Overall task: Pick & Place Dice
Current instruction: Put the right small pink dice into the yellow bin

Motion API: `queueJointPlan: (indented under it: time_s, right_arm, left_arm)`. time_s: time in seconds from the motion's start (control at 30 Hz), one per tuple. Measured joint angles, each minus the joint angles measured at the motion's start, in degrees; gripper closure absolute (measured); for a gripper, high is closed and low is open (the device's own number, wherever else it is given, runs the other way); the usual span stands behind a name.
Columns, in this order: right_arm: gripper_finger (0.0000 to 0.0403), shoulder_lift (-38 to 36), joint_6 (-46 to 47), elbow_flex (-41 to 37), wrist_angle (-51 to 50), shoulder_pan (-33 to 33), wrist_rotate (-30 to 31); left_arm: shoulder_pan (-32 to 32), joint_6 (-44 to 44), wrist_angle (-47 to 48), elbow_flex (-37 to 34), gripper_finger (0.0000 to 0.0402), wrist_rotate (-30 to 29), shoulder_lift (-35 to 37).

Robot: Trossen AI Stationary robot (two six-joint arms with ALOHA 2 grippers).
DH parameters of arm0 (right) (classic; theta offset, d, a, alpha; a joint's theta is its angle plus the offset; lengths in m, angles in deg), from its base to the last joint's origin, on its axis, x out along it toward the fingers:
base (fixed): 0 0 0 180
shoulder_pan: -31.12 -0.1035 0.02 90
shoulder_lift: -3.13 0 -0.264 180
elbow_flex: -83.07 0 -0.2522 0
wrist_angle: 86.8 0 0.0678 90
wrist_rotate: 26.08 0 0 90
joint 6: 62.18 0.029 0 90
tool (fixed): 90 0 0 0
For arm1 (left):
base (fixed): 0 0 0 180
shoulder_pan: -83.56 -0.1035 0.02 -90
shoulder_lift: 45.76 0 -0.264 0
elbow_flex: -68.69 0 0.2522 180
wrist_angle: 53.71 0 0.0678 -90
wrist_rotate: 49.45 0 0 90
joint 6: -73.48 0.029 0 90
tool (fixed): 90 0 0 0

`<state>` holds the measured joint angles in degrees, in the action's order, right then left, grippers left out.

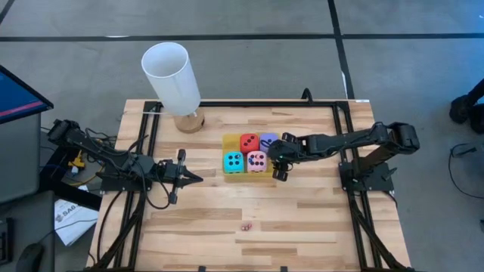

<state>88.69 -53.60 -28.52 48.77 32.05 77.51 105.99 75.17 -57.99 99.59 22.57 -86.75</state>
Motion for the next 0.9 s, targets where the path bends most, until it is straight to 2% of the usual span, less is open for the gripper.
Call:
queueJointPlan:
  time_s: [0.27,0.47,0.63,0.9]
  right_arm:
    - [0.0244,-0.11,2.52,0.28,1.21,-0.15,-0.57]
    - [0.027,-0.13,6.49,5.85,1.36,-0.66,-6.69]
    - [0.0291,-0.17,6.49,9.95,2.49,-3.13,-7.35]
    - [0.0321,-0.11,6.51,10.32,10.49,-9.9,-5.77]
  left_arm:
    - [0.0,0.0,0.0,0.0,0.0402,0.0,0.0]
    - [0.0,-0.01,0.0,0.0,0.0402,0.0,0.0]
    - [0.0,-0.41,0.0,0.0,0.0402,0.0,0.0]
    - [0.0,-0.42,0.0,0.0,0.0402,0.0,0.0]
